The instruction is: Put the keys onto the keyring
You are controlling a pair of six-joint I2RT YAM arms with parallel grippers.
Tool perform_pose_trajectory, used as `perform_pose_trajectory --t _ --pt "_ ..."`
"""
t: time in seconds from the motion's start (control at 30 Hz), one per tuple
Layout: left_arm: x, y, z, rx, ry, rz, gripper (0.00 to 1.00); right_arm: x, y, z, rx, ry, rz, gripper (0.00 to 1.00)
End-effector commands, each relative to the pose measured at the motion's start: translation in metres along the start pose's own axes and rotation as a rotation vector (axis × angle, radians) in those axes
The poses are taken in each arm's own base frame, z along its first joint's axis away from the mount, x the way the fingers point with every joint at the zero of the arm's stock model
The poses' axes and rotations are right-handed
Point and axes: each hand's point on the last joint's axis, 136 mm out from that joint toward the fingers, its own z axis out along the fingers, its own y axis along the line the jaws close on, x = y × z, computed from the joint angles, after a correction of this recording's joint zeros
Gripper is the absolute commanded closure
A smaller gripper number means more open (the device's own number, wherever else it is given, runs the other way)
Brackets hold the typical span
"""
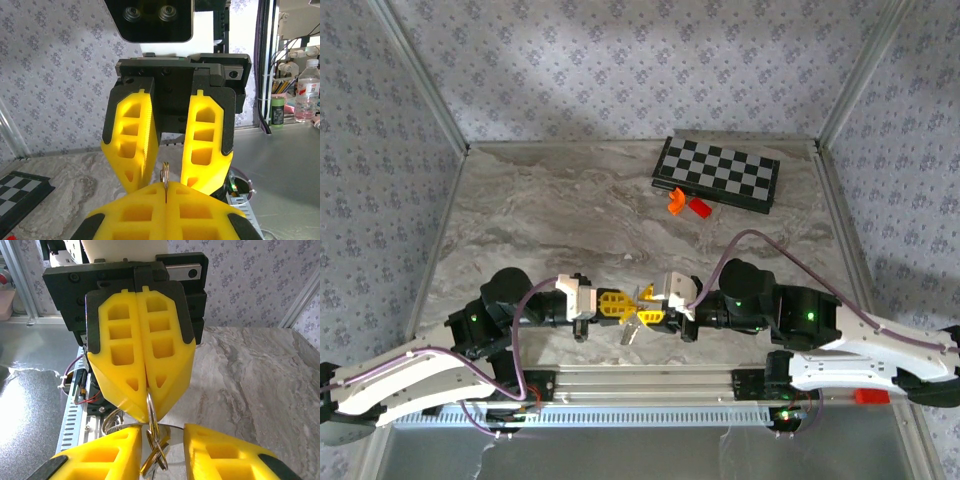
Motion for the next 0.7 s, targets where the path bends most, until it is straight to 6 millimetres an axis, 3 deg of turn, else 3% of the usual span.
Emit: perform_pose_trajectory --t 0.0,0.37,0.67 --pt "-0.0236 -0.0055 -0.0022 0.029 -0.085 0.028 1.0 -0.0124 -0.0004 -0.0041 -0.003 -0.069 0.016 0.71" --pt "-0.0228 -0.005 -0.0036 0.023 -0.082 0.03 1.0 -0.0193 -0.0005 -0.0109 -0.008 -0.113 0.019 0.66" --pt "-0.0226 -0.0052 -0.0048 0.021 -0.083 0.03 1.0 -0.0167 -0.001 -0.0072 -0.013 -0.102 0.021 0.88"
